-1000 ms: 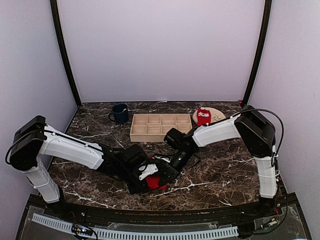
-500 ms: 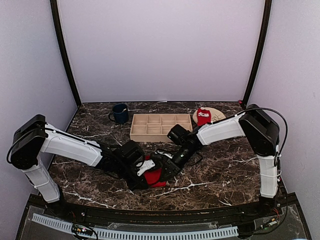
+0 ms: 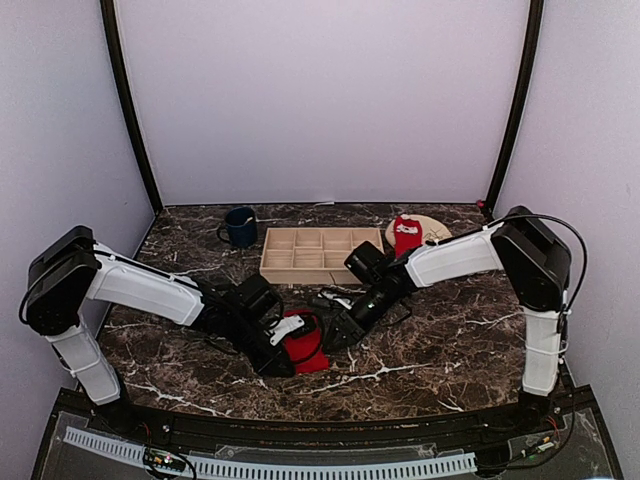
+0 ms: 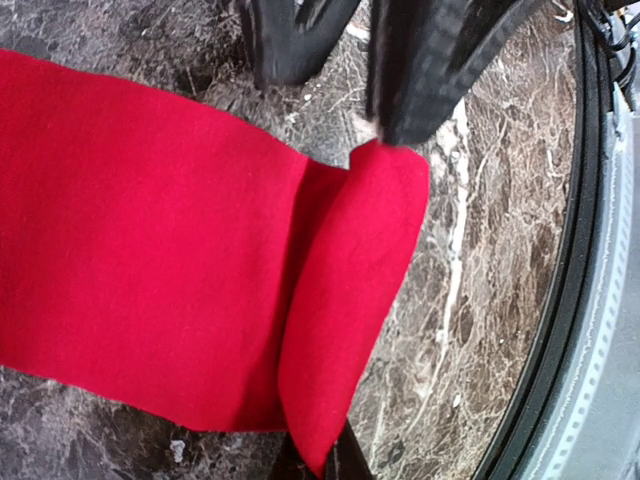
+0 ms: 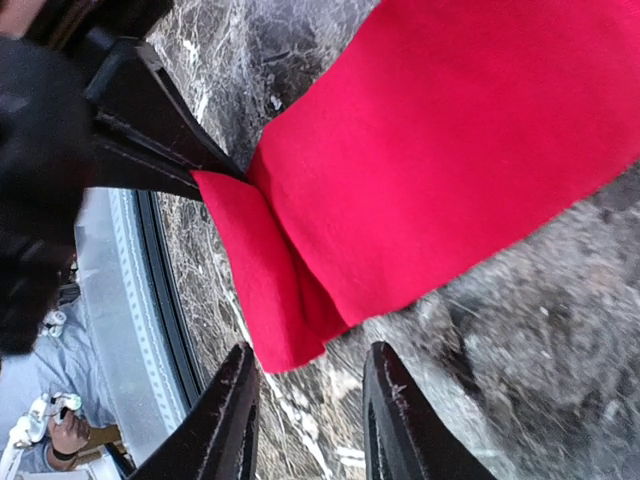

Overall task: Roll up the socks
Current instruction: Roll the sock at the center of the board.

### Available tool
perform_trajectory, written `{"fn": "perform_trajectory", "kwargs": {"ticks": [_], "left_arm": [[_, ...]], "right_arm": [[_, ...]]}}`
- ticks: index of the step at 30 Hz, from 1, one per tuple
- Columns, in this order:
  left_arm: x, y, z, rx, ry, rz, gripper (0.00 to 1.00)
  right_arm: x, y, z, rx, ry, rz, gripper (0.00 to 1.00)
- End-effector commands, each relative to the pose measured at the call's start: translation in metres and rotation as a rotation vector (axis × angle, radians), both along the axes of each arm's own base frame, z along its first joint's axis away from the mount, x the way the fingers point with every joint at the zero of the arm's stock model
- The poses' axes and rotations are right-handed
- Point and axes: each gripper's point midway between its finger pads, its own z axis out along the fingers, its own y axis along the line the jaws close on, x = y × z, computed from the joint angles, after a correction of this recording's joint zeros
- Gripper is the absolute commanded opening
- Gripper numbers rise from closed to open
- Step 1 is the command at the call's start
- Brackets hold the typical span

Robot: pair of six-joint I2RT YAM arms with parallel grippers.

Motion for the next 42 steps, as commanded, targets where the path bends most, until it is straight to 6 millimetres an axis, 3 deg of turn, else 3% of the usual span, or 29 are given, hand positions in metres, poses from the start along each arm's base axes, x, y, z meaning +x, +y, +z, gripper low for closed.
{"fn": "perform_trajectory", "kwargs": {"ticks": [1,11,17,24,29,42], "left_arm": [[-0.014,0.016,-0.015,0.047,0.124,0.008,0.0],[-0.017,0.018,-0.014,0.001,0.291,0.025,0.0],[-0.016,0.02,-0.014,-0.009,0.359,0.036,0.0],[-0.018,0.018,-0.009,-0.053,0.472,0.048,0.0],[-0.02,0.02,-0.009,-0.067,0.52,0.054,0.0],[-0.011,0.022,-0.006,-0.105,0.598,0.072,0.0]], "right_arm": [[0.018,-0.001,0.016,0.04,-0.107,-0.048,0.34],[0.032,-0.022,0.027,0.009,-0.418,-0.116,0.34],[0.024,-0.027,0.026,-0.065,-0.675,-0.09,0.34],[0.002,-0.014,0.042,-0.052,-0.918,-0.031,0.34],[-0.01,-0.003,0.047,-0.023,-0.982,0.009,0.34],[-0.044,0.03,0.032,-0.011,-1.035,0.171,0.39]]}}
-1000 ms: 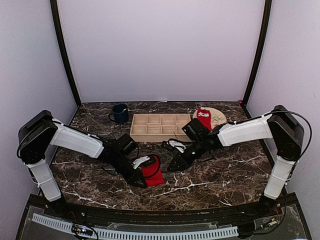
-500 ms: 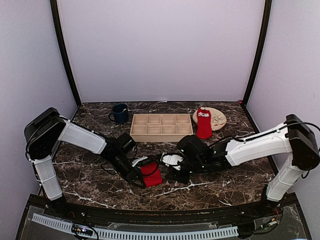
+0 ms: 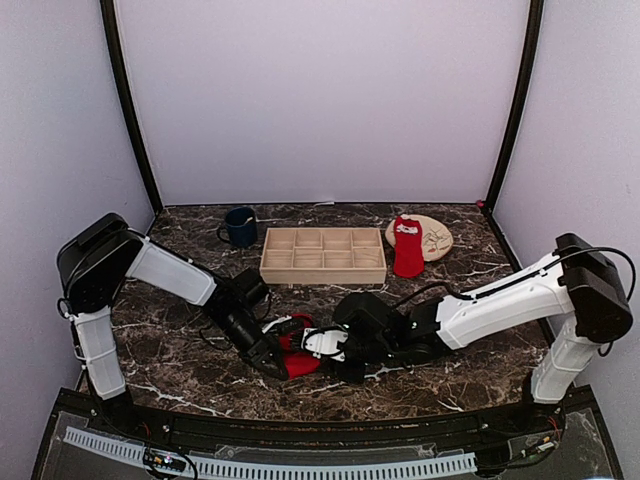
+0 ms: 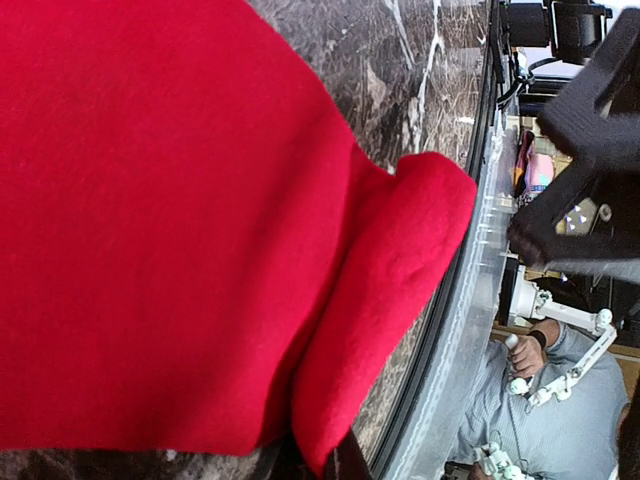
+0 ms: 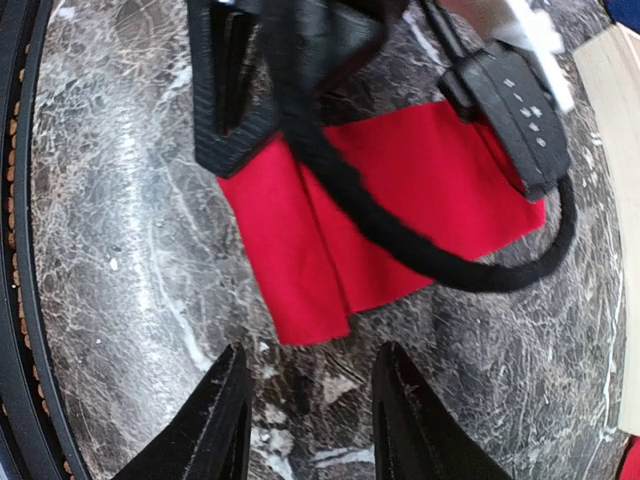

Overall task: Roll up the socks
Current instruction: Roll the sock at the center of the board.

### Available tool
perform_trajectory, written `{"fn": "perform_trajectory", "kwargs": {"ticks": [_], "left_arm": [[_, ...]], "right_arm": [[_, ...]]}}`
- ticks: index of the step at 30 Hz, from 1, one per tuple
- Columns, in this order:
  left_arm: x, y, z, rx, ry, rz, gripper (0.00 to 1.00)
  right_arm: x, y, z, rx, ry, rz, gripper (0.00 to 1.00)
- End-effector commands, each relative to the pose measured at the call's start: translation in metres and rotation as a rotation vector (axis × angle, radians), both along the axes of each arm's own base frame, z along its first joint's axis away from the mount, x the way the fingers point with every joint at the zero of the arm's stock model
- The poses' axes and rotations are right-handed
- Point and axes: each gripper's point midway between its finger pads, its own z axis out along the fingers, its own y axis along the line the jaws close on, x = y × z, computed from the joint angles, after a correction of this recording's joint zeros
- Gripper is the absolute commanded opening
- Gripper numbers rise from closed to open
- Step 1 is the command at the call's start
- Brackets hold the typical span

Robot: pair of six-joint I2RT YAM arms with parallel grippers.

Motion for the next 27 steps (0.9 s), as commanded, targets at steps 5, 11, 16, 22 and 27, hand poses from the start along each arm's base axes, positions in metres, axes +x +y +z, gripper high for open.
{"fn": "perform_trajectory", "kwargs": {"ticks": [5,11,16,22,27], "left_arm": [[0.0,0.013,-0.006,0.047,0.058,-0.003,0.0],[-0.004,0.014,-0.003,0.029,0.077,-0.012,0.0],[-0.007,0.015,-0.005,0.026,0.095,-0.02,0.0],[-0.009,0.016,-0.003,0.015,0.107,-0.025,0.0],[-0.01,0.016,-0.003,0.006,0.112,-0.029,0.0]], "right_arm": [[-0.012,0.026,0.003,0.006,-0.059,0.082,0.39],[-0.013,0.03,-0.007,-0.018,-0.075,0.105,0.38],[-0.01,0.034,-0.012,-0.034,-0.099,0.119,0.37],[-0.007,0.039,-0.018,-0.049,-0.121,0.133,0.37],[-0.005,0.041,-0.024,-0.06,-0.133,0.144,0.35]]}}
